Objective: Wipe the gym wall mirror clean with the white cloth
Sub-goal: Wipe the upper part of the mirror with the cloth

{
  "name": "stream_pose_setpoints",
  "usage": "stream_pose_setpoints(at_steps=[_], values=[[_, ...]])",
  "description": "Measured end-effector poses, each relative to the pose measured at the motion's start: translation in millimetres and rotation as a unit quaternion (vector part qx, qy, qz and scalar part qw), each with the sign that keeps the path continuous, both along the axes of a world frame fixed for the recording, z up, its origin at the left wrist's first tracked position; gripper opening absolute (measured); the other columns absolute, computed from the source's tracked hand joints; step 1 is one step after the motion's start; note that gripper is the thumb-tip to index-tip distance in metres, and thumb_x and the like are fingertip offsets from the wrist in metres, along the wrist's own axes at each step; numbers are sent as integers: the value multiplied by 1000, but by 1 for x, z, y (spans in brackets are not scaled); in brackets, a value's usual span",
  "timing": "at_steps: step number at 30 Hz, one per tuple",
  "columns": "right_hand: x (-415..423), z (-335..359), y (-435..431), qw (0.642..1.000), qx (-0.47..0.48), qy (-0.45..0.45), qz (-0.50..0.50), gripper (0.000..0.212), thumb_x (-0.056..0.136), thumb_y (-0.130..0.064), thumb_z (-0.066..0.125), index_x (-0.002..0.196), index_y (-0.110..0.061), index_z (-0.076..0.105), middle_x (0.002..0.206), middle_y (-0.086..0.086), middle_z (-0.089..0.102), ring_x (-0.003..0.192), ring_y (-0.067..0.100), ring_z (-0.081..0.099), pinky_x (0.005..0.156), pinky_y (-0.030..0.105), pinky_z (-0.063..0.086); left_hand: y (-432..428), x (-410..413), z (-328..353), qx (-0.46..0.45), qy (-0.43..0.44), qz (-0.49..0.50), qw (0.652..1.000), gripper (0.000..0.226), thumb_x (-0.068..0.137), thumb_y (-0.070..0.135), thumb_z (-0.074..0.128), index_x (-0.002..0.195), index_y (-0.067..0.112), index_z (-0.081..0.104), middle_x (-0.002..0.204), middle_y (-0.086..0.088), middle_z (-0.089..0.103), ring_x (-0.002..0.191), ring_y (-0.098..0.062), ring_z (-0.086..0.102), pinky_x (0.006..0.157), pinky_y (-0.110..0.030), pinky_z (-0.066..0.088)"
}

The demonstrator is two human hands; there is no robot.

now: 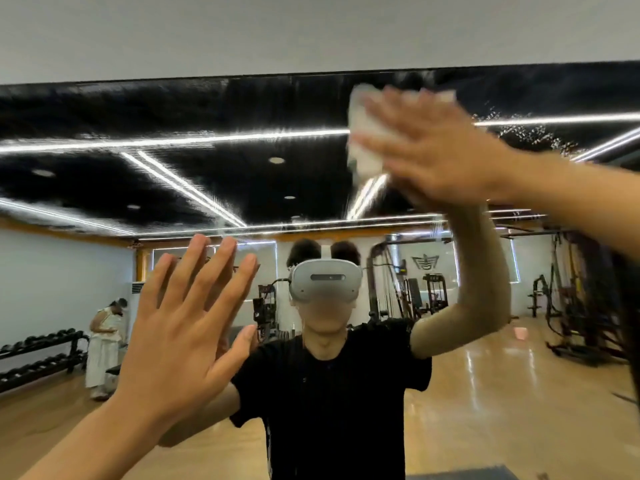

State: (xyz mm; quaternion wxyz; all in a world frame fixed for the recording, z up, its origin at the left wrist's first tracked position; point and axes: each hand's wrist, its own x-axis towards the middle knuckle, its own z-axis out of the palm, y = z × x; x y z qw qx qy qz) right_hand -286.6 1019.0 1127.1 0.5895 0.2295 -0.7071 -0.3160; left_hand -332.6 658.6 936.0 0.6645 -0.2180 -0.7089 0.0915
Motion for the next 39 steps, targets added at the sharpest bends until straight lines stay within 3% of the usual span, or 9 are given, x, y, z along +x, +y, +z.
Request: stream_pose_setpoints(at_steps=[4, 8, 10, 14, 17, 24, 29, 33, 39], values=[[1, 13, -1, 992, -116, 38, 1, 61, 108, -58, 10, 167, -42, 3, 177, 5, -9, 163, 30, -2, 130, 56, 6, 0, 0, 0, 3, -9, 6, 1000, 76, 99, 53, 38, 168, 24, 23, 177, -6, 16, 163, -35, 15, 127, -62, 15], [-6, -89, 1, 1000, 11, -12, 7, 58, 111, -53, 15, 167, -38, 14, 177, 9, -2, 163, 30, -1, 130, 53, 3, -1, 0, 0, 1, -12, 8, 1000, 75, 100, 53, 35, 169, 24, 23, 177, -5, 15, 163, -34, 14, 127, -62, 15], [0, -84, 16, 997, 70, -39, -12, 57, 112, -53, 14, 167, -40, 14, 177, 5, -2, 163, 26, -3, 131, 50, 0, -1, 0, -1, 1, -11, 12, 1000, 73, 103, 55, 31, 168, 24, 24, 177, -6, 15, 163, -34, 14, 127, -62, 16], [8, 1, 33, 994, -109, -14, -1, 59, 110, -58, 9, 166, -45, 0, 176, -3, -12, 162, 22, -9, 130, 52, 0, 1, 1, 0, 1, -7, 17, 1000, 72, 107, 59, 20, 168, 22, 26, 176, -9, 18, 163, -34, 14, 127, -61, 15], [5, 18, 4, 987, -161, -1, 11, 62, 107, -60, 8, 166, -43, -1, 177, 2, -10, 163, 27, -6, 130, 55, -1, 2, 2, 1, 3, -8, 15, 1000, 71, 107, 59, 19, 167, 22, 27, 176, -8, 18, 163, -34, 15, 127, -61, 15], [-10, -11, -65, 999, 21, -45, 20, 58, 110, -57, 11, 166, -44, 4, 177, 2, -6, 163, 26, -4, 130, 52, -5, -1, 0, -1, -4, -5, 14, 1000, 74, 103, 55, 32, 167, 20, 27, 177, -8, 16, 163, -34, 14, 127, -60, 14], [4, 15, 16, 987, -160, -15, 18, 62, 108, -59, 9, 167, -43, 5, 177, -3, -7, 163, 25, -3, 130, 52, 0, 3, 1, 0, 7, -3, 10, 1000, 74, 102, 56, 33, 167, 19, 29, 176, -9, 18, 163, -35, 15, 126, -62, 16], [-5, 18, -61, 985, -168, 12, 28, 60, 109, -56, 10, 167, -40, 5, 177, 3, -5, 163, 30, -2, 130, 56, 2, 4, 3, -1, 13, -18, 12, 1000, 78, 99, 54, 40, 167, 20, 27, 177, -7, 16, 163, -34, 14, 126, -63, 17], [-19, 11, -207, 998, -30, -30, 50, 58, 112, -51, 17, 168, -38, 6, 177, 7, -7, 163, 31, -4, 130, 54, -3, -3, 3, 0, -5, -17, 19, 1000, 79, 99, 54, 42, 168, 19, 26, 177, -8, 14, 163, -34, 12, 126, -62, 16]])
